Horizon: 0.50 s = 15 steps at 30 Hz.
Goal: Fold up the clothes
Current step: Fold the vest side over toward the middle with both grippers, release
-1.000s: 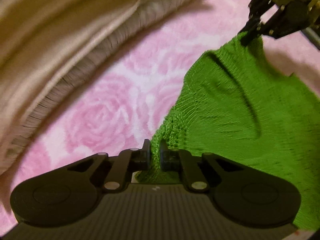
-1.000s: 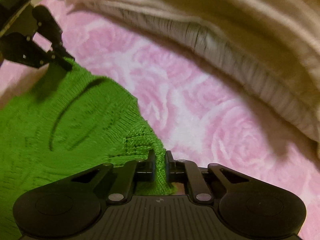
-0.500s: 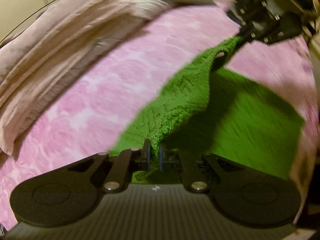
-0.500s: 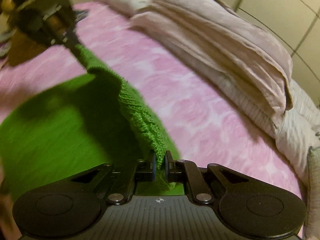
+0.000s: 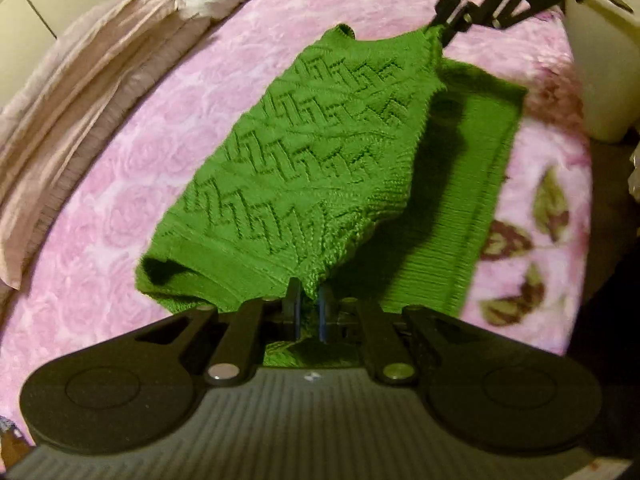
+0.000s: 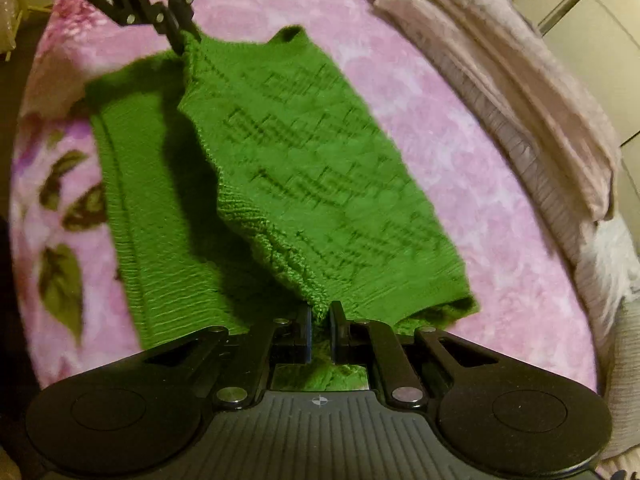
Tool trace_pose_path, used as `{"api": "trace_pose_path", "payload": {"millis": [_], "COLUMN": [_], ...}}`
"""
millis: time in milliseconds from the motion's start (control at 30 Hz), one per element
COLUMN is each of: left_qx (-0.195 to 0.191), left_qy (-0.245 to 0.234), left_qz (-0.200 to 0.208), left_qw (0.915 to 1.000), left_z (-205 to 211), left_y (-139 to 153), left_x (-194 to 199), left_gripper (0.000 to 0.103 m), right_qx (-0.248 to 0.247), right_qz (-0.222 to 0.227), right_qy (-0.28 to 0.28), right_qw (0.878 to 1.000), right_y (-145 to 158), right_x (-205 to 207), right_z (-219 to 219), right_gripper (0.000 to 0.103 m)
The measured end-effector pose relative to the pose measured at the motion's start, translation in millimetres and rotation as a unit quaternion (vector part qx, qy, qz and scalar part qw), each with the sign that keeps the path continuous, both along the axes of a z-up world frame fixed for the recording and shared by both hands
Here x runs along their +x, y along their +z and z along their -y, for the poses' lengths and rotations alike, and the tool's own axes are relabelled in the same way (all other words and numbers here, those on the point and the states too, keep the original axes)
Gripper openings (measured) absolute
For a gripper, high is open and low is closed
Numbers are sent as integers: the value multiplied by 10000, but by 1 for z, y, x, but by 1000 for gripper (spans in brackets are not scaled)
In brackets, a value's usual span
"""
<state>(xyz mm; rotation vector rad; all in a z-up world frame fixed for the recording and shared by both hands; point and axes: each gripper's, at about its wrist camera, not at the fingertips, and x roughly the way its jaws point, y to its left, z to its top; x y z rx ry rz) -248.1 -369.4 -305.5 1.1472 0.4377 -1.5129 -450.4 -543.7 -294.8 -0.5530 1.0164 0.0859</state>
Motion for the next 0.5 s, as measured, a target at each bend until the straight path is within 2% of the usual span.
{"api": "trace_pose_path", "payload": {"millis": [67,233,433,467,500], "left_qx": [53,253,302,347,419], "left_qy": [7,66,29,25,55], "left_qz": [79,173,326,352,324], "left_qw": [10000,9995,9990,9988,9986], "left_z": [-7,-20,-20,-18,-16], "left_y": [-4,-35,-42,-42,-40], "left_x": [-10,-27,-27,-28,-27], "left_gripper": [5,5,5,6,7], "right_qx": [-3,-18,-6,15,70], "right_qz": [1,-219,-323,-347,-439], "right_qy": [21,88,-22,-34,-66], "right_qw": [10000,9997,9995,9994,9990], "right_y": [2,-38,-54,-52,-49], "right_x": [-10,-17,-7,-8,-7], "right_z": [-11,-29,-17,-18,-17], "right_gripper": [4,4,6,9,17]}}
